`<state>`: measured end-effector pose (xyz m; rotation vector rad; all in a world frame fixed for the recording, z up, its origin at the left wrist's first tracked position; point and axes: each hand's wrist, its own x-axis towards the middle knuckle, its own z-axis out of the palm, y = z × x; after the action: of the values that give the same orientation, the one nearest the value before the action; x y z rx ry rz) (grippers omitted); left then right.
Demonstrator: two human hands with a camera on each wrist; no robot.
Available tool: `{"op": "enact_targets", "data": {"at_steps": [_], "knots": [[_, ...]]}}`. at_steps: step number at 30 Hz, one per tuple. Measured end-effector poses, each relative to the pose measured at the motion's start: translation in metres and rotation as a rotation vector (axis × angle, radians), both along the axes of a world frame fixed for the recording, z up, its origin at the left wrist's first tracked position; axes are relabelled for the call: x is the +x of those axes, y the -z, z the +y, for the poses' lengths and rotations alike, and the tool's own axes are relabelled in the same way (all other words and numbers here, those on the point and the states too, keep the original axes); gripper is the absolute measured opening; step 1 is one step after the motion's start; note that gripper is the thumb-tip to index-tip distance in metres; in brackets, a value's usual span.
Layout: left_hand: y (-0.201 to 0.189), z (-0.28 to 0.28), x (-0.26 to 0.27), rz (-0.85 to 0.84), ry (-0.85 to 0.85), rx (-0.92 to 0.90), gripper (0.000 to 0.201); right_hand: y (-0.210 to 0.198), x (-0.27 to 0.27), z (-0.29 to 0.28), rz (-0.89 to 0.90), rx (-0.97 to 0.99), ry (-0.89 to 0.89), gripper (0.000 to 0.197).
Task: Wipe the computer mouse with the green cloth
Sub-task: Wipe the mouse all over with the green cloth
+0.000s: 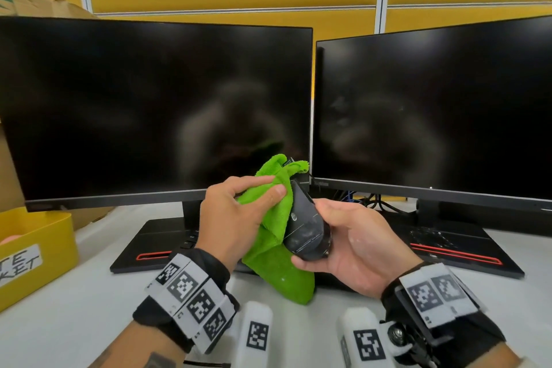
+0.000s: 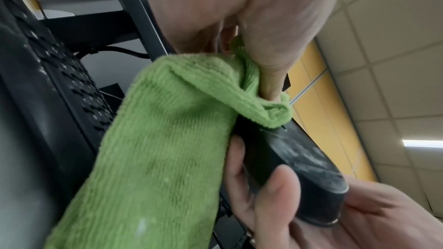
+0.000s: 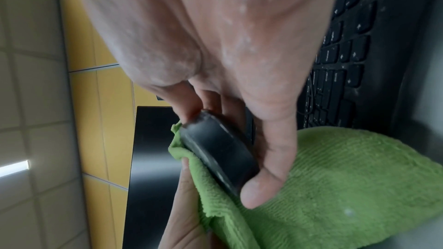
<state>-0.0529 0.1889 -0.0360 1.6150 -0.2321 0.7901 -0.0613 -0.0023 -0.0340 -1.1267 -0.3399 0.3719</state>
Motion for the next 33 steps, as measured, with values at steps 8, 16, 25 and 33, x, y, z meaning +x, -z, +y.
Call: {"op": "enact_targets", "data": {"at_steps": [8, 16, 25, 33], "knots": [[0.002, -0.018, -0.011, -0.026, 0.111, 0.251, 0.032, -0.001, 0.003, -0.002, -0.020, 0.057, 0.074, 0.037], [-0.001, -0.006, -0.005, -0.025, 0.044, 0.071, 0.035, 0.000, -0.005, 0.006, -0.066, -0.049, 0.057, 0.031], [0.000, -0.017, -0.012, -0.081, 0.093, 0.118, 0.033, -0.001, -0.002, 0.008, -0.072, 0.007, 0.097, 0.029], [0.003, -0.025, -0.008, -0.068, 0.154, 0.113, 0.027, -0.003, 0.003, 0.004, -0.075, 0.070, 0.145, 0.029]]}}
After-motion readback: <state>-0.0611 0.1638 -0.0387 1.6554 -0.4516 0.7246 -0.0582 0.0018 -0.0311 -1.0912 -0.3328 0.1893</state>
